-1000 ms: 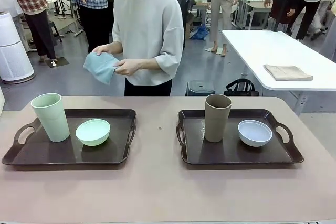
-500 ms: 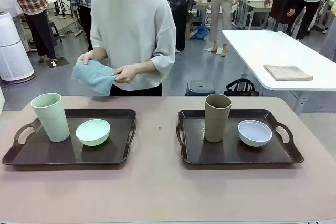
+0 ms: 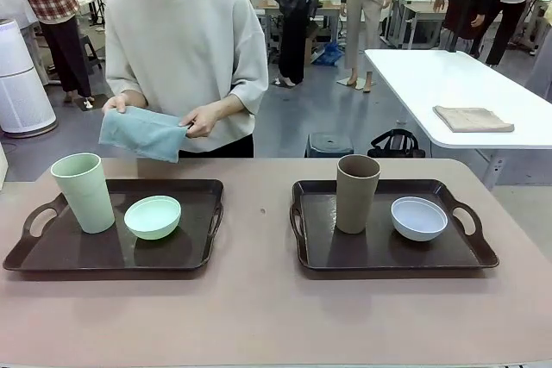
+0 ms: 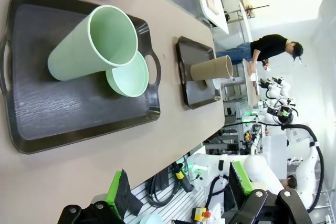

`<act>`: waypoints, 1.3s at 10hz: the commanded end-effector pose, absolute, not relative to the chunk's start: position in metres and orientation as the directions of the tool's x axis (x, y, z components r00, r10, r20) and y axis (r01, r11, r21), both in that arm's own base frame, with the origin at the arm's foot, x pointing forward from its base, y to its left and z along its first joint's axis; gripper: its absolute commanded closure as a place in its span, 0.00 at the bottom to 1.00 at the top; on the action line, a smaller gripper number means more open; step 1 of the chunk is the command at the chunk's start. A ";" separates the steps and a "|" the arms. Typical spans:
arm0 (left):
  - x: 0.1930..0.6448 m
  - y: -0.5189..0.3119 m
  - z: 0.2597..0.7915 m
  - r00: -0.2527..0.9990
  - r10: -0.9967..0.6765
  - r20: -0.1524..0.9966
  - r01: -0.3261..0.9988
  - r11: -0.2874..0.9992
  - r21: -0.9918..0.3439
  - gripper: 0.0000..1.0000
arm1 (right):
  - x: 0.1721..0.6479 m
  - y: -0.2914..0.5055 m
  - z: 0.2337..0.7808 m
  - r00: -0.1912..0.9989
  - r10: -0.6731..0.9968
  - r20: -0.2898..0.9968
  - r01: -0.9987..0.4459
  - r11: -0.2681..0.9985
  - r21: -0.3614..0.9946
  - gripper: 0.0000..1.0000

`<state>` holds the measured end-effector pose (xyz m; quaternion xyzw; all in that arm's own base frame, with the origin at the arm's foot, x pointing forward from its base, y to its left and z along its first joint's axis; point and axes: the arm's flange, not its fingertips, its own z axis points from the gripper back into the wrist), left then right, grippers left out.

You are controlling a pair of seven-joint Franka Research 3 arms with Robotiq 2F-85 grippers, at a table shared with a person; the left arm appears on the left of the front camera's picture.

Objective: Set up a tray with a mat and arrange the tableware.
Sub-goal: Pick up the Picnic Bowl and Reusable plastic cup from the Handle tray in front of the human's position and hold them in the air.

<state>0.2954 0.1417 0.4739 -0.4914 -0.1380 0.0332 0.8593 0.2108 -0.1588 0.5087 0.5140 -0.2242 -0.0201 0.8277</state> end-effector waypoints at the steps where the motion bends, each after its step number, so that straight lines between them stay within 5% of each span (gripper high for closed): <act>1: 0.296 0.143 0.472 0.955 0.189 0.227 0.105 0.501 -0.859 0.00 | 0.213 -0.160 0.510 0.894 -0.254 0.370 -0.226 0.457 0.860 0.00; 13: 0.296 0.143 0.472 0.955 0.189 0.227 0.105 0.501 -0.859 0.00 | 0.213 -0.160 0.510 0.894 -0.254 0.370 -0.226 0.457 0.860 0.00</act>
